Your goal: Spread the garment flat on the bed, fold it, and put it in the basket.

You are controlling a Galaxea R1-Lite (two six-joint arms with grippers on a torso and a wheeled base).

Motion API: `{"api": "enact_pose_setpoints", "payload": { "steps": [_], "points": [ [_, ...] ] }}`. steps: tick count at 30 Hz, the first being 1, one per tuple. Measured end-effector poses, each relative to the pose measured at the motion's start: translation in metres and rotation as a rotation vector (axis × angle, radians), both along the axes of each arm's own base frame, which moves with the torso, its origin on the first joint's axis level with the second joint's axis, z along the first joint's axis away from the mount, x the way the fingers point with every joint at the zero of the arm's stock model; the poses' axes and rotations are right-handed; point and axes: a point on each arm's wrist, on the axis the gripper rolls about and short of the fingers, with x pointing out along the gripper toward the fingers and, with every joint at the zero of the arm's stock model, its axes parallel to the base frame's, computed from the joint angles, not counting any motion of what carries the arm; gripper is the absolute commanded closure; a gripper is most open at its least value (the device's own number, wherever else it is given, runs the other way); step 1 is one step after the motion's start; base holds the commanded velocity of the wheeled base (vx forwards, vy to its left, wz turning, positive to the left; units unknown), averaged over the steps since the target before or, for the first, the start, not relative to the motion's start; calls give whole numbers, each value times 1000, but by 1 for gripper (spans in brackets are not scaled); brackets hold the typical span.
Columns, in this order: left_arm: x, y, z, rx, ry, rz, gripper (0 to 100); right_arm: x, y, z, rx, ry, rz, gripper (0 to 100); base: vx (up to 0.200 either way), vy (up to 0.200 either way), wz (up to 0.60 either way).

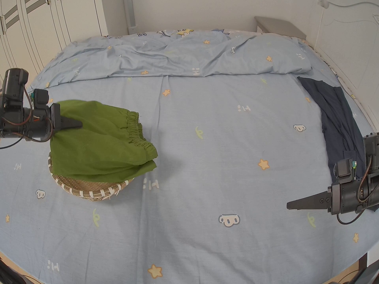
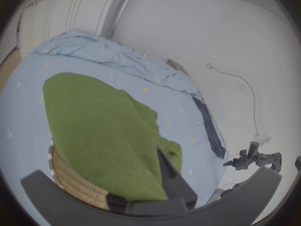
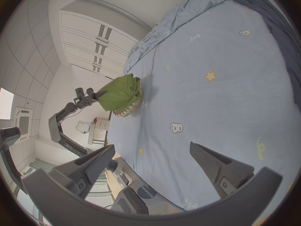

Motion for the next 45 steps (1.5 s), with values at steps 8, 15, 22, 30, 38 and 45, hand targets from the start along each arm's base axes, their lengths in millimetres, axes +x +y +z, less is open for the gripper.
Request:
{"api": "enact_pose_setpoints", "payload": {
  "steps": [8,15,22,30,38,45],
  "points": [
    [8,30,-64,-33,233,102,100,-2,0,2,4,-11,3,0,0,0,0],
    [15,42,-103,-29,381,185,100,-4,0,4,6,-19,5,0,0,0,0],
    [26,43,-122,-18,446,218,100,-4,0,4,6,-20,5,0,0,0,0],
    [28,40,-124,-44,466,231,0,-4,0,4,7,-22,4,0,0,0,0],
    [15,36,-93,-65,393,253,0,-4,0,4,7,-23,4,0,0,0,0],
    [-14,24,-53,-66,289,252,0,-6,-1,6,10,-32,6,0,0,0,0]
  ]
}}
